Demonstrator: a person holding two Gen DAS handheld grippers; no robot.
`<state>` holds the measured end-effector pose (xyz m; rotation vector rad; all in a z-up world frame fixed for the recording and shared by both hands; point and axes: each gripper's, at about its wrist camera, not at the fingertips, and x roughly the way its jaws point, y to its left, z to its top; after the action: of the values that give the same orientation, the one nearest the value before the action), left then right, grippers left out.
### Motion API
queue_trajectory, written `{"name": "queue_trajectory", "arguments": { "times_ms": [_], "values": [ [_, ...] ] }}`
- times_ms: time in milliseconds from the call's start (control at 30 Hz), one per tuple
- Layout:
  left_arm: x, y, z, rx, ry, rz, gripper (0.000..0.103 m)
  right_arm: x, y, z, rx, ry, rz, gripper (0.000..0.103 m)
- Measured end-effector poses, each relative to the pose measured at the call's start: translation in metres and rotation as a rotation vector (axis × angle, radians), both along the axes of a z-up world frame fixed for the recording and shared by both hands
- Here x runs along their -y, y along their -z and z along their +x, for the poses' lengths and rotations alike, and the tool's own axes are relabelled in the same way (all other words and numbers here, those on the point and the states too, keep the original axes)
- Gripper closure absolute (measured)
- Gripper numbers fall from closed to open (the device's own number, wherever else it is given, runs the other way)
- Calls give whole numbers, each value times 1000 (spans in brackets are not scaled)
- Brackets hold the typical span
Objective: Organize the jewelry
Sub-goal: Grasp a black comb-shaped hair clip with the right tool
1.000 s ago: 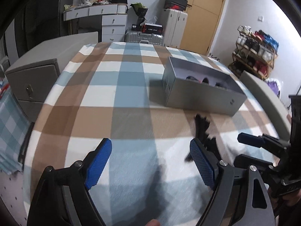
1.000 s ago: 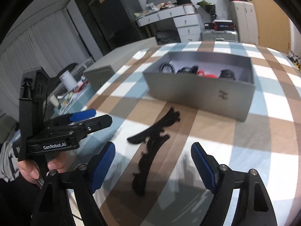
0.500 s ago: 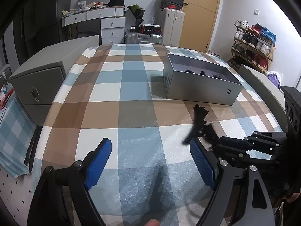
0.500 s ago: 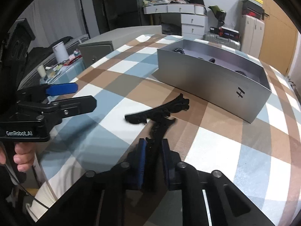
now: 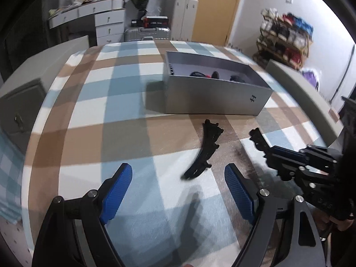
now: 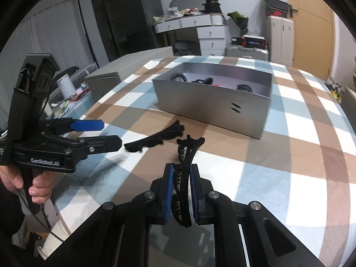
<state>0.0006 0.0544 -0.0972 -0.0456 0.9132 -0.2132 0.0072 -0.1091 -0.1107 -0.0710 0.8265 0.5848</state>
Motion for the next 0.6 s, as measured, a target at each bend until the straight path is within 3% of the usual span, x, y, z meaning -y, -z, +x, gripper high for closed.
{"name": "queue_trajectory", "arguments": {
  "times_ms": [367,600],
  "values": [
    [30,10,30,-86,93,25,22,29,-6,6,10,45,44,89],
    [37,13,34,-104,120,46,41,41,-6,11,5,63,66,89]
  ]
}}
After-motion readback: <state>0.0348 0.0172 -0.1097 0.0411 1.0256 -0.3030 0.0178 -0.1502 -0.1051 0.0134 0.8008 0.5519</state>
